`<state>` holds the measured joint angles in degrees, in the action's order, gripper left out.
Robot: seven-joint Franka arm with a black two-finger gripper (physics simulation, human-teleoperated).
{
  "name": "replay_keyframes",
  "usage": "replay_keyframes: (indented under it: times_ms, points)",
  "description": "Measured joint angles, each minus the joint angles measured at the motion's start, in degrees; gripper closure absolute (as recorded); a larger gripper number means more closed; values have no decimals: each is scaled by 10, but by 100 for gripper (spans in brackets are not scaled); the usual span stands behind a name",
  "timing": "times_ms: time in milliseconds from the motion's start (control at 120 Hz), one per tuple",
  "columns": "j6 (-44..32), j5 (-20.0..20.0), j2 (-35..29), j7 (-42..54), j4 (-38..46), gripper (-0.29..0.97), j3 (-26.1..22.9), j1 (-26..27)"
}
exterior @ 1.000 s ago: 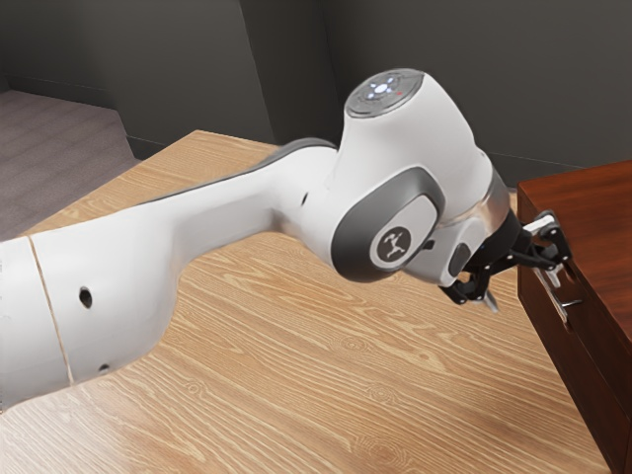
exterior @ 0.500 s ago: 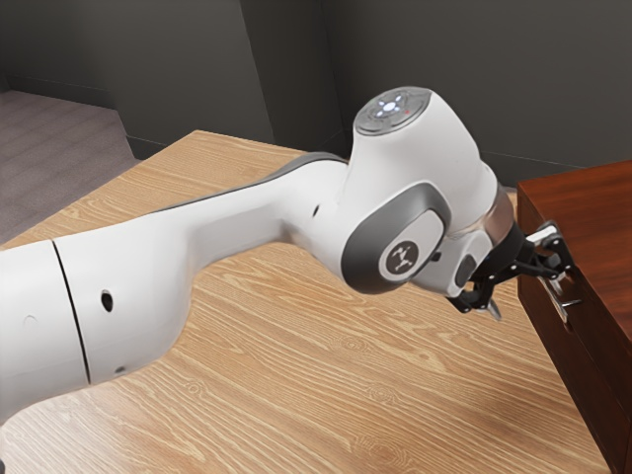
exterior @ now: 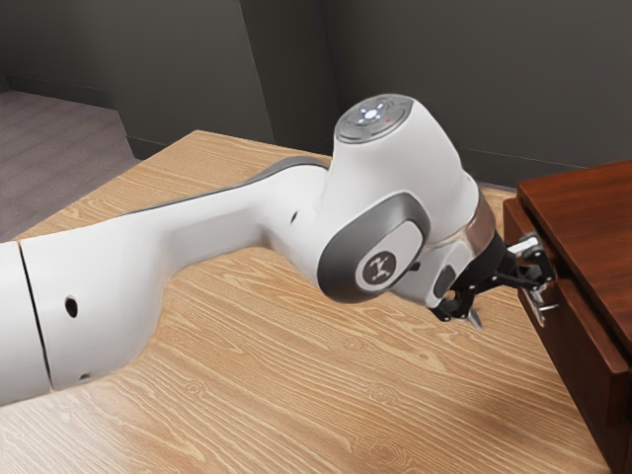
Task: Pull the drawer handle with one arm to open the drawer
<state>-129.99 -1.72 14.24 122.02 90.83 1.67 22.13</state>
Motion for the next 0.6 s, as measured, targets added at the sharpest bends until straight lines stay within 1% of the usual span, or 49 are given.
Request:
replay_keyframes:
  times_ms: [117,300,367,517,600]
  points:
    - [0,3,-19,0,20,20,1,0]
    - [-1,5,-48,-1,58,16,5,-3]
    - [-2,6,-62,-1,72,20,6,-4]
    - [-5,7,-83,-1,103,15,7,-16]
    - [-7,7,-97,-1,118,16,11,-22]
